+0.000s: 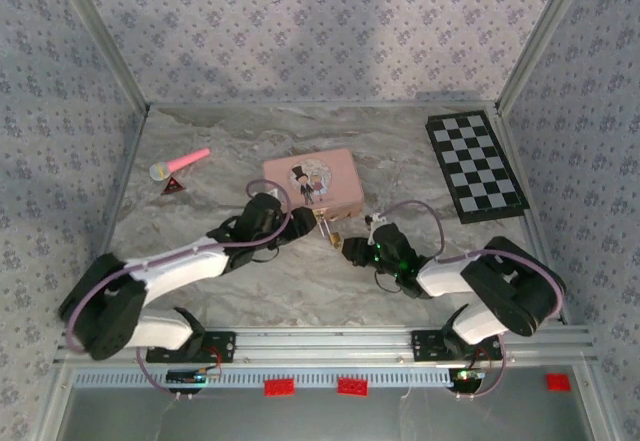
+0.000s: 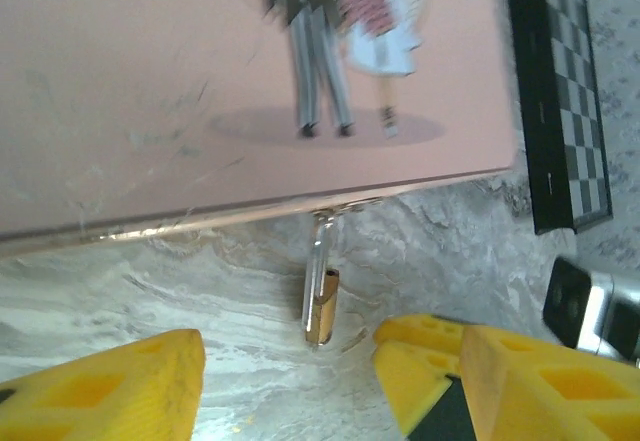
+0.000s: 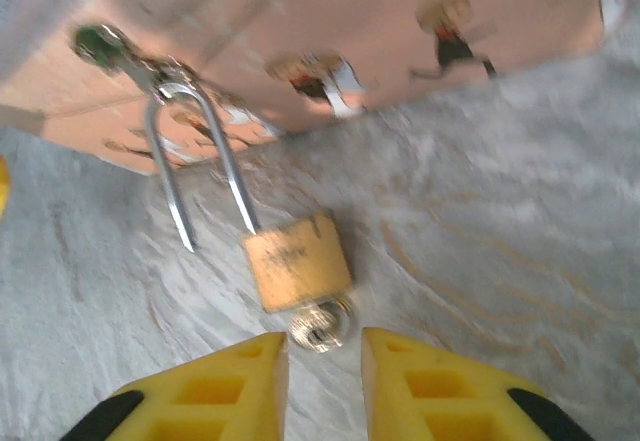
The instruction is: Unlock the padlock with the key
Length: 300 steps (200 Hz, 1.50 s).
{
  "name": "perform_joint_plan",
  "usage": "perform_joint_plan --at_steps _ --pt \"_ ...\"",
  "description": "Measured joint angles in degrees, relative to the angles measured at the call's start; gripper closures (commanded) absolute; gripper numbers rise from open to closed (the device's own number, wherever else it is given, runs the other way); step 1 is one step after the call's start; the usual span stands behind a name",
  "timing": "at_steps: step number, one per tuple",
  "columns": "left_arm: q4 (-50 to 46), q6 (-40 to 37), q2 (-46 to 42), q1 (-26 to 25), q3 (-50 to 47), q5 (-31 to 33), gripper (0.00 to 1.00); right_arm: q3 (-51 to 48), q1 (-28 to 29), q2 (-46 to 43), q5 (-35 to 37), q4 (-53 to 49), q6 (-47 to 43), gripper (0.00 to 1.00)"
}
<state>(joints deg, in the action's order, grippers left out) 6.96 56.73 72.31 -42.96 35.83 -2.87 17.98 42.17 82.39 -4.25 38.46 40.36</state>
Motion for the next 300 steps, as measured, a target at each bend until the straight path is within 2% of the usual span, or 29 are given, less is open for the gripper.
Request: perform_joint_plan --at_steps 11,42,70,91,132,181,300 --pt "-3.37 -3.78 -3.58 0.68 1.03 0.85 0.20 2.25 -0.72 -1.95 -0.70 -3.39 -3.10 0.62" --pt "-13.55 -14.32 -8.79 7.19 6.71 3.13 0.18 8.28 -3.58 -4.74 -3.74 -10.56 -9.31 0.58" --pt "-17.68 -19.04 -8.04 15.72 7.85 1.70 0.17 10.78 -7.45 -3.41 -9.16 -13.27 -10.93 0.58" --pt "-19.10 -20.50 -4.57 19.12 7.89 -1.07 0.17 11.41 -9.49 -0.26 -13.25 -13.35 -10.80 0.58" --pt "-19.54 -22.23 3.21 19.71 9.86 -7.10 0.16 13.07 -9.73 6.67 -19.50 -12.39 -9.75 0.58" --pt "-19.04 -22.21 8.70 19.71 12.07 -11.10 0.16 14.67 -9.75 12.28 -22.05 -8.94 -9.57 0.58" --pt "-19.06 -21.53 11.87 18.08 12.46 -12.79 0.17 17.97 -8.48 16.83 -25.16 -4.70 -9.81 0.68"
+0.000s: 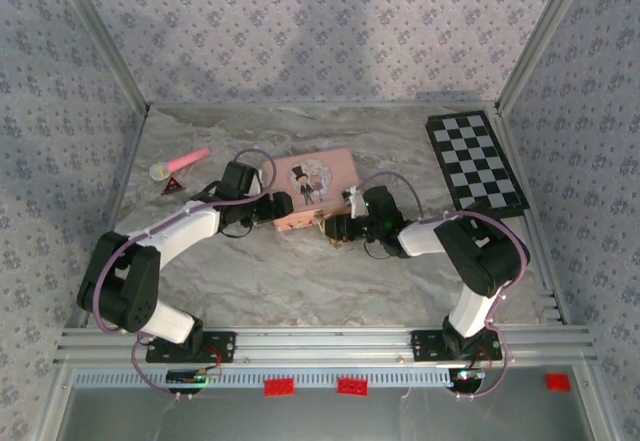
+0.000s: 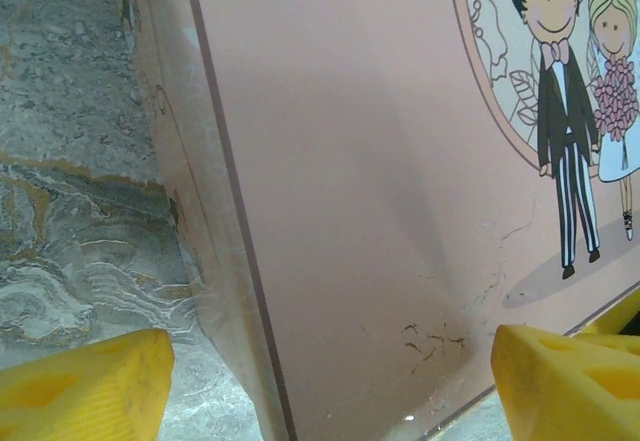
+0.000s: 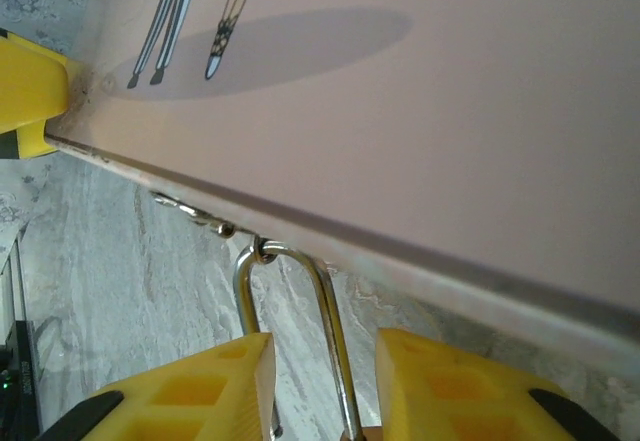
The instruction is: Unlock the padlock with the key
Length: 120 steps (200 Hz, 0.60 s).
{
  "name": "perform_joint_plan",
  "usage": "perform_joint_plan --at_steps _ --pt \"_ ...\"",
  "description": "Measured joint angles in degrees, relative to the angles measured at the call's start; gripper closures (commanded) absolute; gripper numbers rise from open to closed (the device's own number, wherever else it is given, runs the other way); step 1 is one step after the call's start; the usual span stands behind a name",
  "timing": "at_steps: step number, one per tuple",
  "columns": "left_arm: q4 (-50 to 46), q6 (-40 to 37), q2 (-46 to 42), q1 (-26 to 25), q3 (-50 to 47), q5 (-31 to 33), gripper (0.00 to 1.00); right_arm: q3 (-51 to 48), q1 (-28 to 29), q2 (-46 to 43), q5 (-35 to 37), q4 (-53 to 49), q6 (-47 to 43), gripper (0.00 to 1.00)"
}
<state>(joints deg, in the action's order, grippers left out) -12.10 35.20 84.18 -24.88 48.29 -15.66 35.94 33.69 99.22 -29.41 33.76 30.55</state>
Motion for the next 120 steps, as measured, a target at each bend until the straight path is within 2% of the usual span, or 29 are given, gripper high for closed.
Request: perform_joint_plan --at_steps 39,120 --pt "0.09 0.37 0.15 0.00 0.02 0.02 0.18 0.00 0.50 0.22 0.02 0.33 -0.17 0.72" --pt "0.28 1.49 0.26 -0.02 0.02 0.22 0.18 0.00 1.62 0.44 0.33 0.70 -0.11 0.88"
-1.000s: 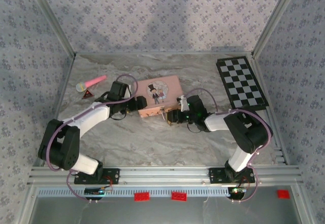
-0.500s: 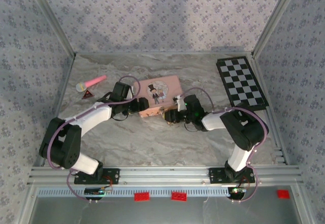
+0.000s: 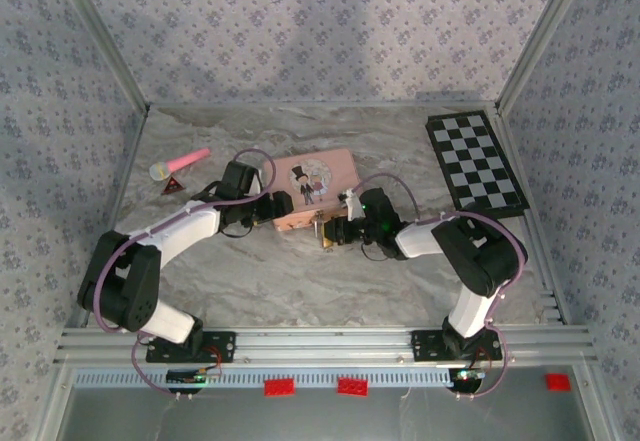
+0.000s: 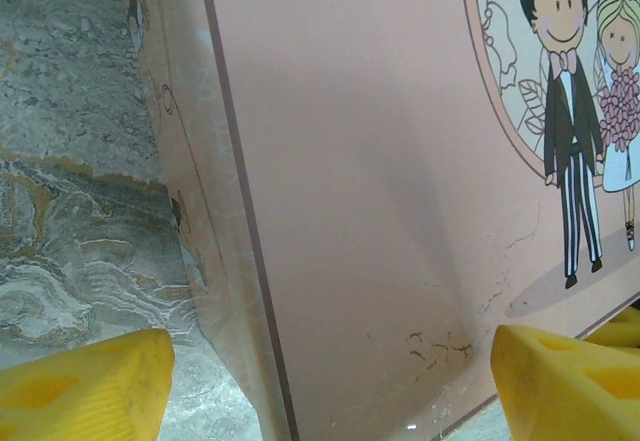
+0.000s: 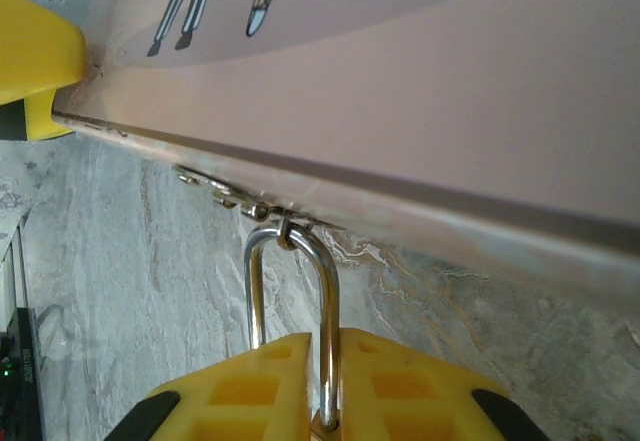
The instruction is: Unlock the padlock with the key
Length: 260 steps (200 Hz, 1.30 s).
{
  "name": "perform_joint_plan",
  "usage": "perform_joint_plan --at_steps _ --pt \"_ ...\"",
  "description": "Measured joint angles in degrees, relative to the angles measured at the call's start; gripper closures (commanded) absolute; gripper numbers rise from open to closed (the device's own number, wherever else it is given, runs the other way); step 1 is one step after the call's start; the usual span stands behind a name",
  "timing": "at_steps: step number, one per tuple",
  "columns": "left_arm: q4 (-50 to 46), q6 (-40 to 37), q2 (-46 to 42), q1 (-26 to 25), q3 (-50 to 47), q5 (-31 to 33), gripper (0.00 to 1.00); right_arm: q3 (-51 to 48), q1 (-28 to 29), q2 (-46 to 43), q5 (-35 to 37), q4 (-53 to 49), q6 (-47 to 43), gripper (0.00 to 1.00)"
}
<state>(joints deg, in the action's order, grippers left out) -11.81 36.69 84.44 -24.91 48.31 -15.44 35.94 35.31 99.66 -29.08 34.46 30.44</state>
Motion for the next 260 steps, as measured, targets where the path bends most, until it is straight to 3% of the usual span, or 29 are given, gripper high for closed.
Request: perform_joint_plan --at_steps 49,112,176,260 --pt "0.70 0.98 0.52 -1.22 -0.02 0.44 0.18 -0.24 1.33 0.00 3.10 0.98 2.25 0.94" --pt "2.16 2.27 1.25 -2.23 0.00 0.70 0.18 -1.31 2.73 0.17 6.86 3.65 4.59 0.86" --pt "2.29 2.43 1.25 -2.27 0.00 1.14 0.18 -1.31 2.89 1.73 7.87 7.13 4.66 0.85" --pt "2.84 4.13 1.53 -2.89 0.00 2.47 0.18 -3.67 4.15 0.92 11.58 9.97 8.94 1.00"
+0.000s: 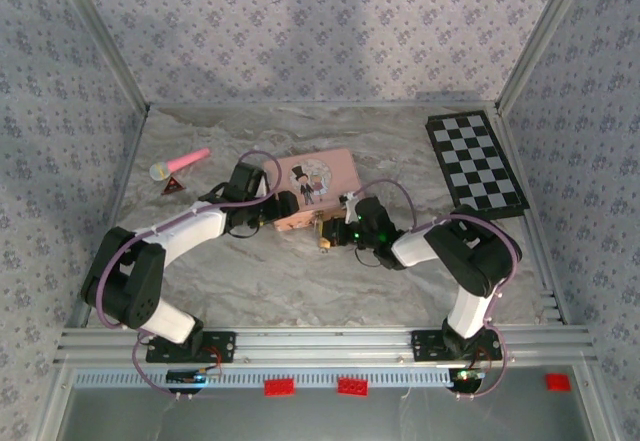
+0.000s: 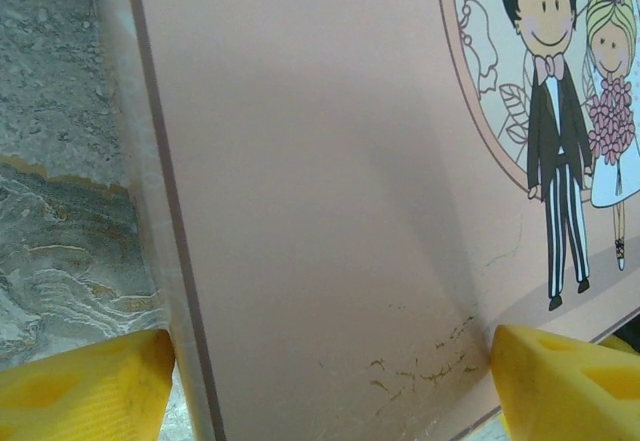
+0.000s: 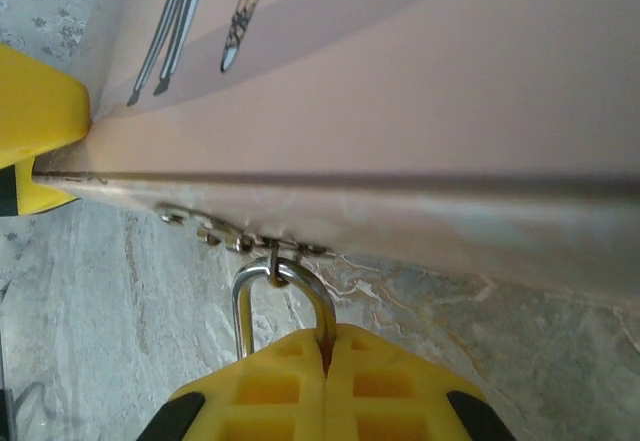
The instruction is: Unlock the padlock with the key
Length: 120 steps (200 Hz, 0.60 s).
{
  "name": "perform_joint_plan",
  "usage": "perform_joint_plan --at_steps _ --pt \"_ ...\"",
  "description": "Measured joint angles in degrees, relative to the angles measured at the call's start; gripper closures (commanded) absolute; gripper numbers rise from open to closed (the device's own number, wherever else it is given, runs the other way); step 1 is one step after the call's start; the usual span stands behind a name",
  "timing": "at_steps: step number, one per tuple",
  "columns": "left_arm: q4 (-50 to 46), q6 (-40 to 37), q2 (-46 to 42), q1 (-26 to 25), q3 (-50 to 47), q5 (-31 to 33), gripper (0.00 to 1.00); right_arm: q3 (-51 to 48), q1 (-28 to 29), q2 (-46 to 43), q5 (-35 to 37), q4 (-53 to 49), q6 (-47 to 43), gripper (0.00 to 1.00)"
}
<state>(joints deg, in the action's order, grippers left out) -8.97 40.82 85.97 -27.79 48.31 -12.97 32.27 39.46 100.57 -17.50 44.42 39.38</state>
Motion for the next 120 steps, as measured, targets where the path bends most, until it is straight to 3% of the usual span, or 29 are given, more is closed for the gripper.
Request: perform_joint_plan --at_steps 120 --pt "3.48 7.32 0.76 -6.05 -0.15 5.95 0.19 -7.08 1.70 -0.85 12.50 10.93 17.73 1.00"
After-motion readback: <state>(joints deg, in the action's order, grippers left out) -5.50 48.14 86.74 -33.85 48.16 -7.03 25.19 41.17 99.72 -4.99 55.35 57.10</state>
